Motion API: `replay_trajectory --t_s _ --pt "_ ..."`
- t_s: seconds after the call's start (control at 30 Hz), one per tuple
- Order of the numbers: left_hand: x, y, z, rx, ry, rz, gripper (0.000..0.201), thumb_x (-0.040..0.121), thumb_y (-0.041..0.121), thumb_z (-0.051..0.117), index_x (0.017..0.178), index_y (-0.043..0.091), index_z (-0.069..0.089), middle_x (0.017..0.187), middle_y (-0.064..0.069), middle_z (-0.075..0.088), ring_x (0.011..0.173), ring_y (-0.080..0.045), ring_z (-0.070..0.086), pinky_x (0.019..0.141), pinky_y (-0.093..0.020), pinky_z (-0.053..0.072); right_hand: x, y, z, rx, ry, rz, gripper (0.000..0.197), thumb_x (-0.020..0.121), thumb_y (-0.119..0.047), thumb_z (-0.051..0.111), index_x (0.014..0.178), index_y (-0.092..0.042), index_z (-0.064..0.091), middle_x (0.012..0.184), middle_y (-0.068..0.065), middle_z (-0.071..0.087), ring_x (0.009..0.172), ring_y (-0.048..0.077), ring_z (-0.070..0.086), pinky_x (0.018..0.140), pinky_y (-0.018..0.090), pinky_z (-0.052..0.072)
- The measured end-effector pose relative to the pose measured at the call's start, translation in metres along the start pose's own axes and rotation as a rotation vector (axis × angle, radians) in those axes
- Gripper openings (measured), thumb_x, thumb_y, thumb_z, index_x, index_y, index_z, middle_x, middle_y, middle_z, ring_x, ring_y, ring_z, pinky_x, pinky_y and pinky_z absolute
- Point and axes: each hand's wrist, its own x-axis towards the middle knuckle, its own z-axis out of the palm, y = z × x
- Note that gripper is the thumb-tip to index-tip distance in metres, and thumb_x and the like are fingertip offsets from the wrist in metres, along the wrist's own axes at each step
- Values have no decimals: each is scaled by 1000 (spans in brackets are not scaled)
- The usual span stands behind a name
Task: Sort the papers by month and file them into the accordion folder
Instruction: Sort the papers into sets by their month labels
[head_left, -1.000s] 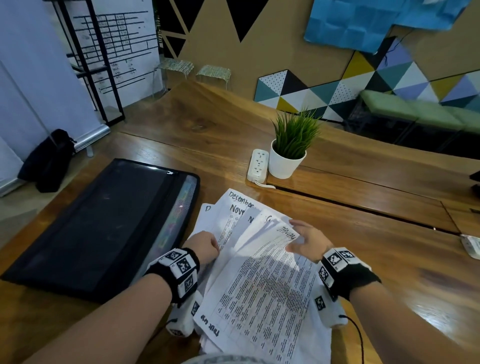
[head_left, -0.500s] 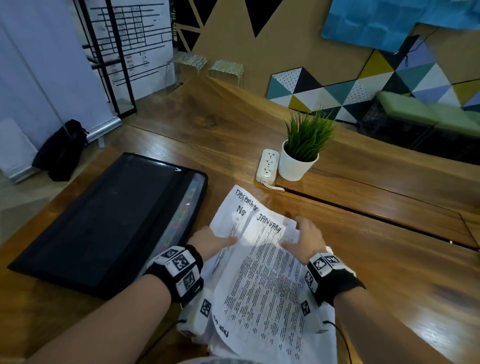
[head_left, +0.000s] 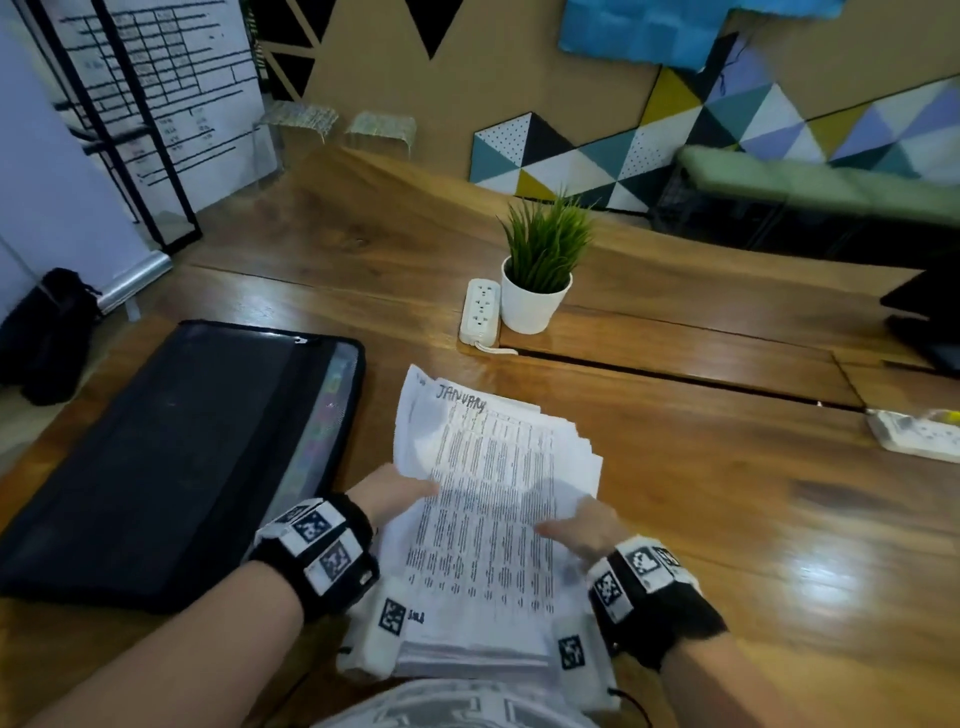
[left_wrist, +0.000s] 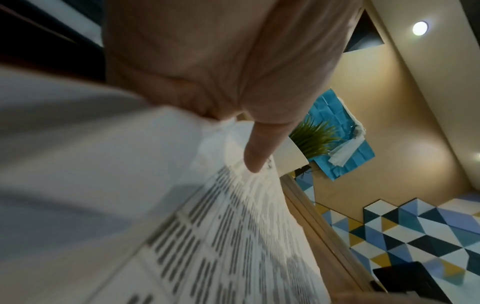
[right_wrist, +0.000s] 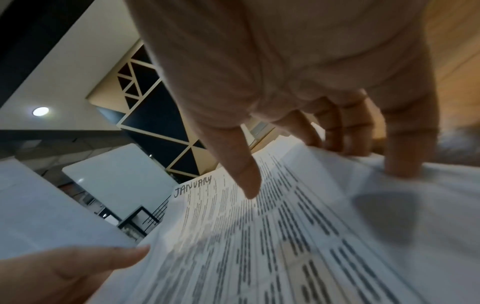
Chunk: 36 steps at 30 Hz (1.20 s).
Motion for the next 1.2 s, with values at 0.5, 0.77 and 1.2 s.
replay_trajectory --t_s 0.5,0.77,1.2 --pt "-39 -23 -18 -327 -159 241 71 59 39 88 118 12 60 110 -2 71 110 -20 62 106 -45 38 0 31 0 438 161 -159 117 54 -64 76 144 -12 22 142 11 41 123 27 47 101 44 41" --pt "-84 48 -56 -395 -17 698 64 45 26 92 103 14 69 107 -9 71 103 -27 65 91 -49 51 -67 -22 -43 923 36 -760 36 74 -10 73 107 -22 64 104 -9 70 100 9 65 88 31 49" --pt "-63 48 -31 -580 365 923 26 82 12 70 105 17 61 78 15 70 73 9 64 65 -9 51 -51 -33 -26 965 267 -763 26 72 -1 75 89 -20 67 86 -9 72 86 8 68 77 27 55"
